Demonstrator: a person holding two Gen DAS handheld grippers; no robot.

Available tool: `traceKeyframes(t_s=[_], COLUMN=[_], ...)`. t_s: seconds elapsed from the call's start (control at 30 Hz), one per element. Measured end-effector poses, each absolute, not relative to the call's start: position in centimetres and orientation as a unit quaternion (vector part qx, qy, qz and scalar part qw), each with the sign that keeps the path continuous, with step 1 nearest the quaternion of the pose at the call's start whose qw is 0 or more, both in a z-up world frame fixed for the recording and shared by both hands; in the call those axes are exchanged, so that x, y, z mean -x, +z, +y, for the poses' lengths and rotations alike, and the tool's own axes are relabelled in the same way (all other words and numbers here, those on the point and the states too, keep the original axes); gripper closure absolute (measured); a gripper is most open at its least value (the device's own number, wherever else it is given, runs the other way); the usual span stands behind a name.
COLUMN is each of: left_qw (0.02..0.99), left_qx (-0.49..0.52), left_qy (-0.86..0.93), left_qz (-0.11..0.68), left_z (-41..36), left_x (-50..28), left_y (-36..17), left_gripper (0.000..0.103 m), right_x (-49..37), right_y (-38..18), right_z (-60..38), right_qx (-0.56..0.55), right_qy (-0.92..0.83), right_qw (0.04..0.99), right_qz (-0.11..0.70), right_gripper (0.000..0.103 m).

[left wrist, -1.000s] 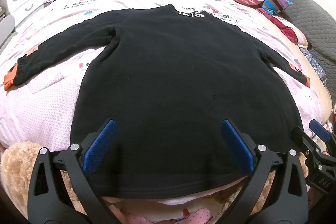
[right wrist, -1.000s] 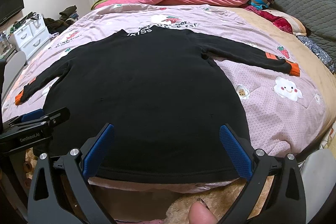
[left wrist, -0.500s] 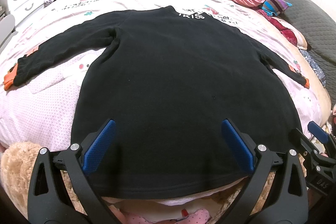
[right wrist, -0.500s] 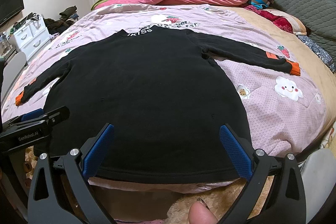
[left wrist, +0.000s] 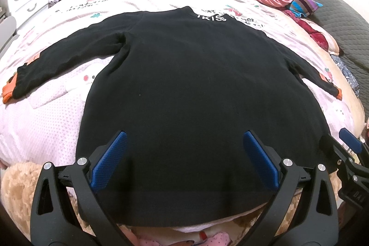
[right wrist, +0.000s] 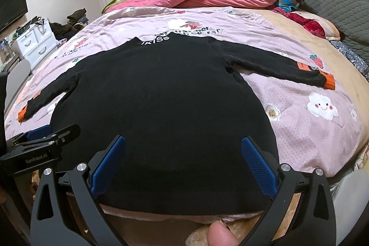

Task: Fold small clothes

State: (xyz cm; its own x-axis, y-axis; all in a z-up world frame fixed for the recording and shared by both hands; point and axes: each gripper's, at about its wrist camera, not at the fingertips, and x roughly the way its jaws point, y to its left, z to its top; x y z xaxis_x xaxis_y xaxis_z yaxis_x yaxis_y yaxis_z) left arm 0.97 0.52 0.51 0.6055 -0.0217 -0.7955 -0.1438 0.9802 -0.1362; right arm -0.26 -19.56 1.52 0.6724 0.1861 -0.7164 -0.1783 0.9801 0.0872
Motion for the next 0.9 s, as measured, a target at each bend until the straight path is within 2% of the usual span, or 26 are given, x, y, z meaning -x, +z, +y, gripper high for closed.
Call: traceKeyframes(t_s=[0.9], left_qw=[0.891], left_qx=[0.097], left_qy=[0.027], left_qz=[0.442], left_z=[0.9], left_x=[-9.4], left_y=[2.2], left_gripper=[0.009], right_x=[-7.7], right_y=[3.5], right_z=[-20.6], right_qx=[-0.049], right_qy=[0.077], right_qw=[0.914], right_qz=[0.395], right_gripper=[0.004])
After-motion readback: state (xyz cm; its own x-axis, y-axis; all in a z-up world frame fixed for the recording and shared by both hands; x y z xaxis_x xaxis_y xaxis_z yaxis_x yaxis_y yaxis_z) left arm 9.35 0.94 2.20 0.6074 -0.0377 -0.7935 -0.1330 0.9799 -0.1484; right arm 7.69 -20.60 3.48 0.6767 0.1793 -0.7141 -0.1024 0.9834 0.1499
